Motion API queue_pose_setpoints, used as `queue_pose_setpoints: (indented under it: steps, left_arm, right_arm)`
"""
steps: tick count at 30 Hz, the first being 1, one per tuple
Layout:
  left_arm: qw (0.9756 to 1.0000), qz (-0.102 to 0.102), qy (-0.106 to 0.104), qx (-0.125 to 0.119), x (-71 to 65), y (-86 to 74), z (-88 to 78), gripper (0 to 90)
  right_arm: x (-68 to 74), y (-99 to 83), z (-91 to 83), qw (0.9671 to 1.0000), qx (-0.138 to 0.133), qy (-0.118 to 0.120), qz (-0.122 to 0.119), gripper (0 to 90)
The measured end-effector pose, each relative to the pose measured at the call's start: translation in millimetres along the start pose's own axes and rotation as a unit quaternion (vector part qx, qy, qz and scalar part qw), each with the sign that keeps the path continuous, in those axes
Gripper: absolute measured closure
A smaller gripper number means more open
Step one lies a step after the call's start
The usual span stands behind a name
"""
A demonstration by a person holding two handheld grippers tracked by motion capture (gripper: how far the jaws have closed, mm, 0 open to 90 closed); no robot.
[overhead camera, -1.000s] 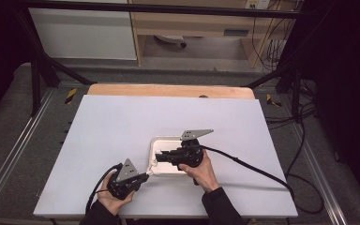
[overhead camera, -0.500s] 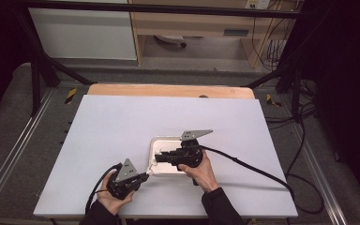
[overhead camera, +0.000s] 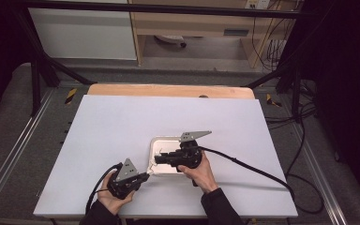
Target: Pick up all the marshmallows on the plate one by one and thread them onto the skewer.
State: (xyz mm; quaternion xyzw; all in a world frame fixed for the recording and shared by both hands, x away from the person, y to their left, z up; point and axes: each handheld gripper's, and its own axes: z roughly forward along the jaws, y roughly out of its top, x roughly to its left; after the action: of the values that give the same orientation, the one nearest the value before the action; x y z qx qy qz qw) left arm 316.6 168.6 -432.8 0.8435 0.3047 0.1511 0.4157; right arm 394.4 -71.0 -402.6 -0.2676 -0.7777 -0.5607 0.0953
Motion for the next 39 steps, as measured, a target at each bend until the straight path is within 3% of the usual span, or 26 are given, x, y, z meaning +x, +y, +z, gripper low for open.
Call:
queue_pose_setpoints:
  steps: [6,8,11,13,16,22,25,32,39]
  left_arm:
    - [0.9997,-0.015,-0.012,-0.017,3.0,0.6,-0.6,89.1]
    - [0.9996,-0.014,-0.013,-0.02,3.0,1.1,-1.7,89.1]
    - [0.9996,-0.017,-0.01,-0.022,3.2,1.4,-1.9,89.1]
    - [0.9995,-0.017,-0.007,-0.024,6.3,1.2,0.1,89.1]
    - [0.9984,-0.044,-0.021,-0.028,11.8,-1.1,-0.2,89.1]
    - [0.9981,-0.048,-0.013,-0.034,12.2,0.4,-4.6,89.1]
    - [0.9979,-0.052,-0.017,-0.034,12.3,0.9,-4.8,89.1]
    - [0.997,-0.066,-0.022,-0.034,12.2,5.8,-8.3,88.9]
    - [0.9969,-0.074,-0.015,-0.023,17.2,18.2,-11.6,88.8]
  right_arm:
    - [1.8,2.9,-3.2,0.9999,-0.009,-0.013,-0.006,76.7]
    - [3.0,3.8,-4.8,0.9993,-0.017,-0.03,-0.012,60.9]
    - [4.0,4.4,-7.4,0.9981,-0.023,-0.052,-0.026,48.5]
    - [4.6,4.1,-8.9,0.9976,-0.026,-0.055,-0.032,46.2]
    - [4.6,2.9,-13.9,0.9975,-0.042,-0.048,-0.03,37.3]
    - [-2.3,-4.5,-22.9,0.9952,-0.031,-0.083,-0.042,17.3]
    - [-7.6,-9.8,-28.1,0.9924,-0.025,-0.108,-0.055,10.9]
    - [-20.3,-21.5,-43.8,0.9873,0.015,-0.151,-0.047,4.0]
    - [-29.7,-37.5,-68.1,0.9785,0.034,-0.2,-0.035,1.2]
